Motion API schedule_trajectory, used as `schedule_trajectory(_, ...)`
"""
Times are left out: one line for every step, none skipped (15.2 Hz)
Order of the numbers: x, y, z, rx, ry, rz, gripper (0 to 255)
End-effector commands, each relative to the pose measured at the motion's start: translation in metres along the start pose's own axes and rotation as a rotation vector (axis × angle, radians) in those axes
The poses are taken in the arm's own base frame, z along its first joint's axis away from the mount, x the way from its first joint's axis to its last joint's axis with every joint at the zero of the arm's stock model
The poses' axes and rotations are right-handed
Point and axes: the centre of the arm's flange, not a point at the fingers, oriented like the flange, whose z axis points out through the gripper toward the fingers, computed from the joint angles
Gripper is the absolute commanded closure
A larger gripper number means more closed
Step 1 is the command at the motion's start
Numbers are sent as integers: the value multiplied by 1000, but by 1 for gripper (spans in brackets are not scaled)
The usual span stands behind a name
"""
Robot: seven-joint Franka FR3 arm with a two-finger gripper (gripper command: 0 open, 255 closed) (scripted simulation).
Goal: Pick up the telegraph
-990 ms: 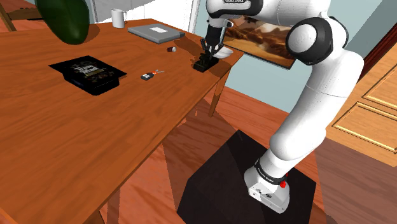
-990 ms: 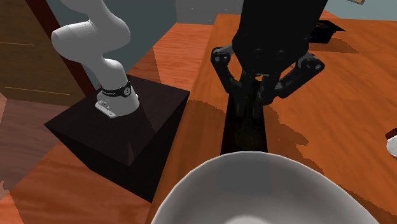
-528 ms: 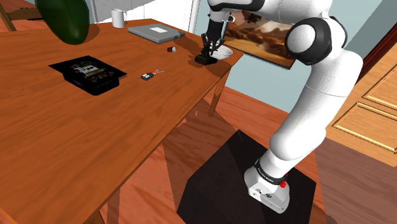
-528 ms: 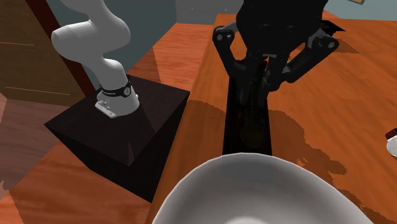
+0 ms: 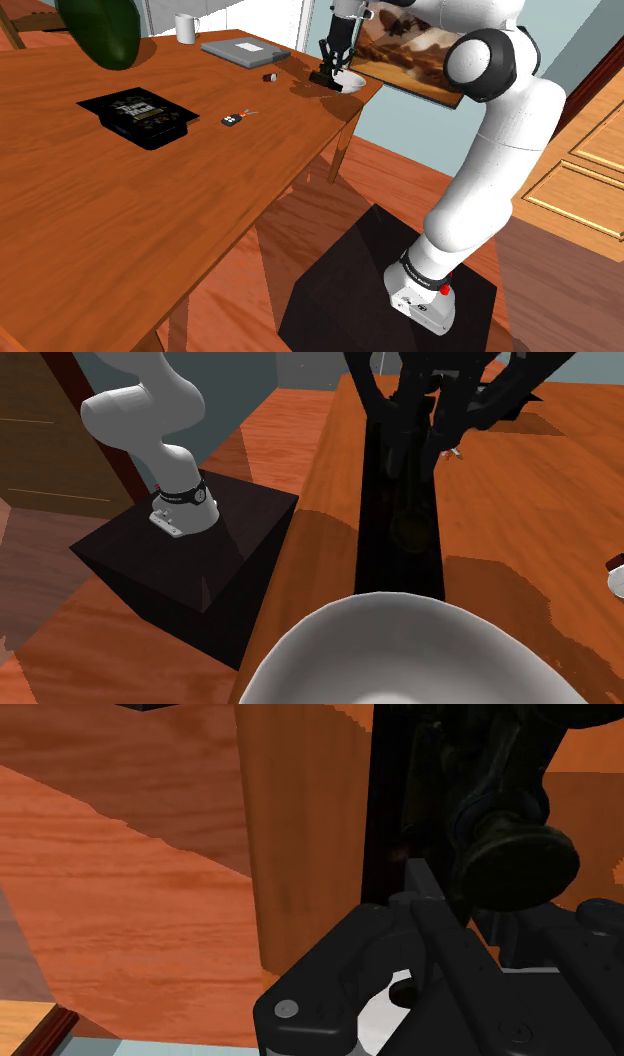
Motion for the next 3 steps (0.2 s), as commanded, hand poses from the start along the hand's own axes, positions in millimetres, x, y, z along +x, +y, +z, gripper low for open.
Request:
schedule_trajectory(0,1,-11,0,0,0,255)
schedule_trajectory(0,1,-12,0,0,0,255)
schedule_trajectory(0,1,-12,0,0,0,255)
